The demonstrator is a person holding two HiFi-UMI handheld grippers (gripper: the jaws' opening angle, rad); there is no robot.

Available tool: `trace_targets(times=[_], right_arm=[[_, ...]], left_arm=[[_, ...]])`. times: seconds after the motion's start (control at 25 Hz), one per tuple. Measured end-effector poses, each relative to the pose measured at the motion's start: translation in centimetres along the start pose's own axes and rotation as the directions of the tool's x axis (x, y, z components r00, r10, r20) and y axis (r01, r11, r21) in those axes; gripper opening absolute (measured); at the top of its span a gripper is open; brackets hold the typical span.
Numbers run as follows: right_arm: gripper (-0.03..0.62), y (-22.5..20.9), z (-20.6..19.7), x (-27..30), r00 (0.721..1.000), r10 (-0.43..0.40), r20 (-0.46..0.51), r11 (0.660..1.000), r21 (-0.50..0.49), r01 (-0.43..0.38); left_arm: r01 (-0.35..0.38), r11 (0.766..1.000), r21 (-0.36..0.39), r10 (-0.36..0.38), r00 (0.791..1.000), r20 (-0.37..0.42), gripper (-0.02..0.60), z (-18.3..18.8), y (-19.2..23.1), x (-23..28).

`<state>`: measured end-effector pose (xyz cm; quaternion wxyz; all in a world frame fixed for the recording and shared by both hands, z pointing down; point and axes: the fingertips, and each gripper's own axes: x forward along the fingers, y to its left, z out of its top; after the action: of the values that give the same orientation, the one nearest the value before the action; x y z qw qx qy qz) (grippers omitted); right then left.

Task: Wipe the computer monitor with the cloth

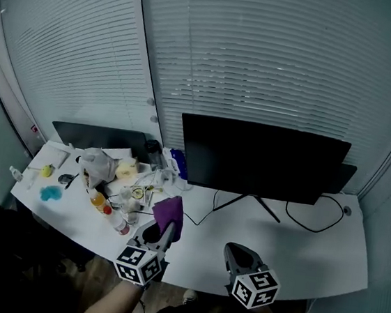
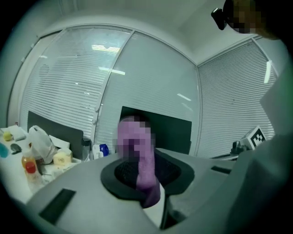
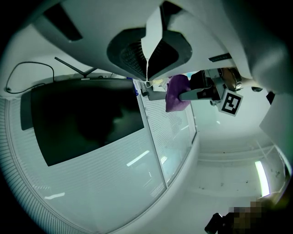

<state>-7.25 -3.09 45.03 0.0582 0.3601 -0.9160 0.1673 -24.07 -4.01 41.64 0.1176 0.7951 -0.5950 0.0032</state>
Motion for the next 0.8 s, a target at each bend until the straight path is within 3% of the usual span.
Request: trace_targets(times=[0.48,0.8], right_arm=[[0.026,-4.7,3.6,7.5,0.997,-0.081,-0.012,0.997,-0.008,0.081],[0.026,-6.8,3.9,10.6,0.989,-0.142,-0.031,0.990,0.016,0.143]], left_arm=[[0.013,0.998,0.061,-0.021,0.989,0.144,0.074,11.4,8.9,12.5],[0.053,0.995,0.086,-0.067,0.984,0.166,0.075,15.0,11.9,19.0]])
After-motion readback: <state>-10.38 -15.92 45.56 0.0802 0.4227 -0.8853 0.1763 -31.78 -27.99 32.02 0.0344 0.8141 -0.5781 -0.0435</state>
